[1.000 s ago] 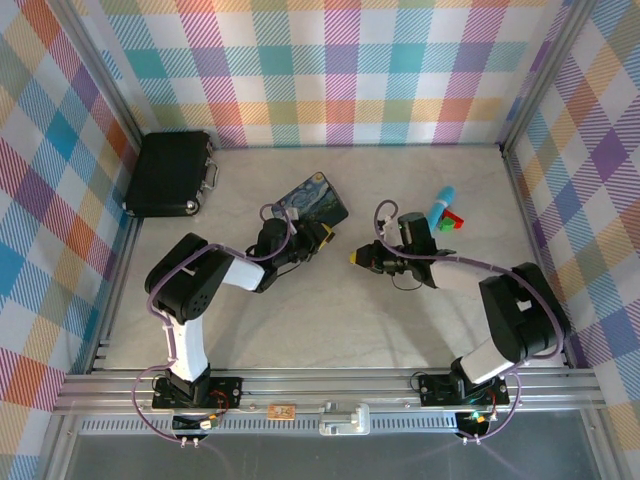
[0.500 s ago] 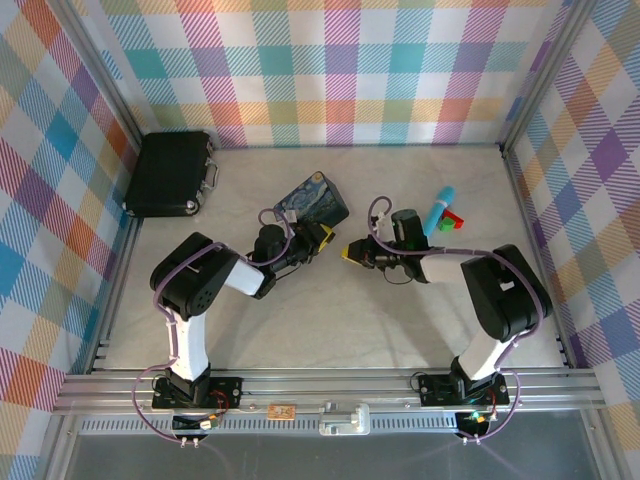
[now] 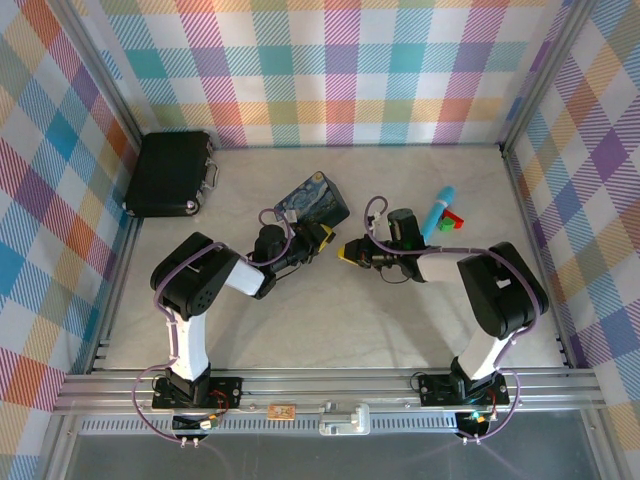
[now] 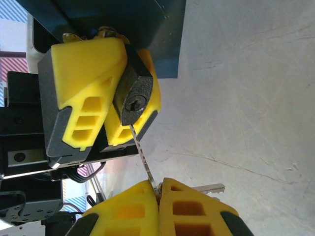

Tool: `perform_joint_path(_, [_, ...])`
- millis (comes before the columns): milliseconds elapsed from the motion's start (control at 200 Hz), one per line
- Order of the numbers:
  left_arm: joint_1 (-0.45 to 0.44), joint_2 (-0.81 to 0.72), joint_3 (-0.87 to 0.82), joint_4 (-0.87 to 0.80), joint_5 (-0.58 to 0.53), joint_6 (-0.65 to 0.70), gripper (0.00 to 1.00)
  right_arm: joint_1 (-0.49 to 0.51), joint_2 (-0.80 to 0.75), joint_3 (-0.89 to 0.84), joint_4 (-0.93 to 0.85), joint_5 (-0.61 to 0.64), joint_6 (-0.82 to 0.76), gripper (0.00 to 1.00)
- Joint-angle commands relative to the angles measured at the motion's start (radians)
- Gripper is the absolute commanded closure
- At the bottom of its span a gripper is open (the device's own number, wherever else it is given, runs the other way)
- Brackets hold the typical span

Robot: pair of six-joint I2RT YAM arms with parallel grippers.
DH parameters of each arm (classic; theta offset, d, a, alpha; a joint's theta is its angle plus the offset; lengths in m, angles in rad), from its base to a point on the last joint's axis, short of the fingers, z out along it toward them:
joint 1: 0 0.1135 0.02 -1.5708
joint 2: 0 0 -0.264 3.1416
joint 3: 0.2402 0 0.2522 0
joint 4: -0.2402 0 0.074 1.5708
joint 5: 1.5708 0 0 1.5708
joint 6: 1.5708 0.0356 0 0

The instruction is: Unlock the padlock with the key

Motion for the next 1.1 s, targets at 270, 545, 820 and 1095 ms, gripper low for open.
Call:
perform_joint_path(270, [-0.036, 0.011, 0.004, 0.015, 0.031, -0.007, 1.0, 0.006, 0.036, 0.045, 0.089, -0.025, 0.048, 1.0])
perform_joint_path(545, [-0.048, 0.011, 0.006, 0.035, 0.056, 0.009, 1.0, 0.006, 0.034, 0.072, 0.072, -0.036, 0.085, 1.0])
perform_joint_path(820, [-0.053, 0.053, -0.007, 0.163, 0.116, 0.004, 1.0, -0.035, 0.037, 0.113, 0.037, -0.154, 0.132, 1.0])
perform_joint_path(1095, [-0.062, 0.044, -0.011, 0.157, 0.118, 0.01, 1.0, -0.048, 0.081, 0.126, 0.094, -0.185, 0.225, 1.0])
